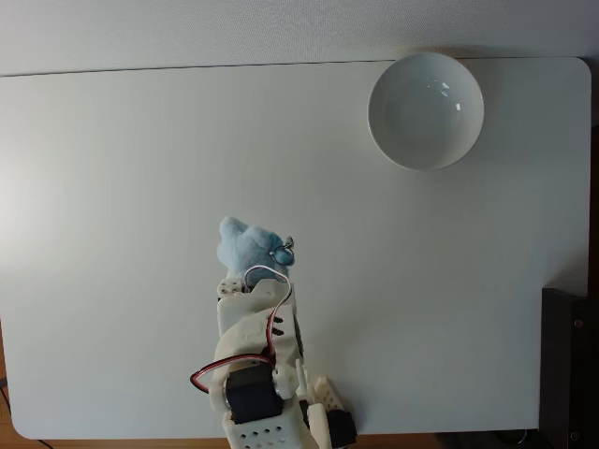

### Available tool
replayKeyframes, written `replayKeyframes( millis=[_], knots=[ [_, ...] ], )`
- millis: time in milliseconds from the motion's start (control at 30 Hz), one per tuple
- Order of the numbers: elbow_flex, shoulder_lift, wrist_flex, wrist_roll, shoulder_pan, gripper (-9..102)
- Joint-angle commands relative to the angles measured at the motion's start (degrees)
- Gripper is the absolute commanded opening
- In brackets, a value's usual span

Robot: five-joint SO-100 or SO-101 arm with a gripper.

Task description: Grasp a skyblue doll and put it into the bowl.

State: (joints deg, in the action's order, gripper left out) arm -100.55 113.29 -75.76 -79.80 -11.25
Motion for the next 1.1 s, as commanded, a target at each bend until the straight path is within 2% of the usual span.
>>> replayKeyframes(
  millis=[0,167,533,1067],
  knots=[
    [2.99,0.79,0.35,-0.44,3.6,1],
    [6.94,-2.72,0.44,-0.53,9.76,1],
    [26.19,-15.56,0.44,-0.53,20.74,1],
    [46.41,-36.39,0.35,-0.53,29.0,1]
  ],
)
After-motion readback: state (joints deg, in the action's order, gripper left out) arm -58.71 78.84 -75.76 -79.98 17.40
